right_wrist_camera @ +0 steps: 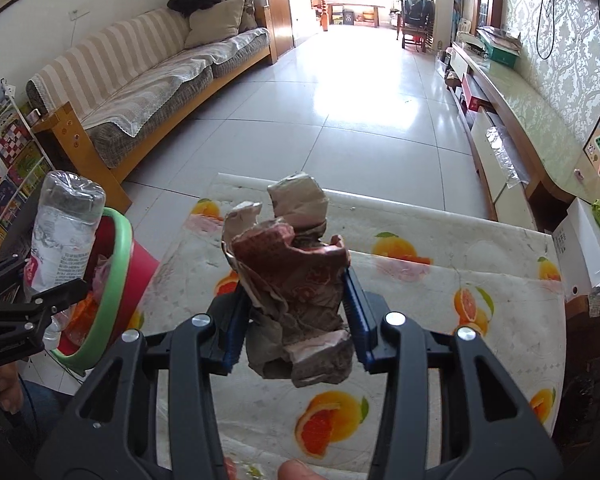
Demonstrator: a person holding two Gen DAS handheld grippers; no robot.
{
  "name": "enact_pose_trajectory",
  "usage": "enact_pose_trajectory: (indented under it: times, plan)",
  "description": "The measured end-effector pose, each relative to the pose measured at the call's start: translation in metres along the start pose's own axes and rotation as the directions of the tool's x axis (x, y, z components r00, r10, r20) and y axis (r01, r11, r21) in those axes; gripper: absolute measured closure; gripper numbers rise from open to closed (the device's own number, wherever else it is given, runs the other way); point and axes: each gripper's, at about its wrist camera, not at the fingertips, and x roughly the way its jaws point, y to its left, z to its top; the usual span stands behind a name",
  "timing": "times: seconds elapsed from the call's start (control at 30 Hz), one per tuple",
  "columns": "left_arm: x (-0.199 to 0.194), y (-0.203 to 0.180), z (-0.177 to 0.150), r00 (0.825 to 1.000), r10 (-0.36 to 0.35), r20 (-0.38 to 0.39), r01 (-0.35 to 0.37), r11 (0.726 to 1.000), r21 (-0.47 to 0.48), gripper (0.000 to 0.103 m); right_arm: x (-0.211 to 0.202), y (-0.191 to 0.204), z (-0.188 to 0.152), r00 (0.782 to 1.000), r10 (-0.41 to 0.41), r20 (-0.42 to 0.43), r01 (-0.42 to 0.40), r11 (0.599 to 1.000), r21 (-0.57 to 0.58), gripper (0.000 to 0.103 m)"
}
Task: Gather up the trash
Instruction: 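Drop the bottle into the bin with the left tool while the right carries the paper over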
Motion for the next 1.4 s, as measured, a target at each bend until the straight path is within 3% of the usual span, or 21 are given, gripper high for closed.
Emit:
enact_pose_trajectory:
  times: [0.3,0.47,0.77,0.87,0.93,1.4]
  plan:
    - [-0.025,0.062,-0.016,0.996,0.084,0.014,-0.082,0.990,-0.114,0.050,-0.021,0.069,0.011,0.996,0.086,0.032,-0.083,0.993,-0.089,0.061]
    - [-0.015,0.092,-0.021,0.998,0.067,-0.015,-0.069,0.980,-0.186,0.050,-0.026,0.106,0.018,0.991,0.124,0.043,-0.117,0.984,-0.138,0.061]
    - [-0.009,0.098,-0.026,0.996,0.081,-0.020,-0.084,0.977,-0.194,0.049,-0.030,0.133,0.023,0.988,0.143,0.053,-0.131,0.975,-0.178,0.061]
    - [-0.006,0.100,-0.027,0.993,0.114,-0.038,-0.119,0.973,-0.197,0.040,-0.030,0.135,0.022,0.988,0.143,0.052,-0.131,0.975,-0.182,0.061]
    - [-0.007,0.102,-0.028,0.992,0.117,-0.038,-0.123,0.970,-0.208,0.006,-0.030,0.135,0.021,0.988,0.142,0.052,-0.130,0.974,-0.183,0.061]
    - [-0.029,0.109,-0.032,0.989,0.145,-0.003,-0.142,0.967,-0.213,0.008,-0.030,0.145,0.020,0.986,0.157,0.050,-0.145,0.971,-0.192,0.061]
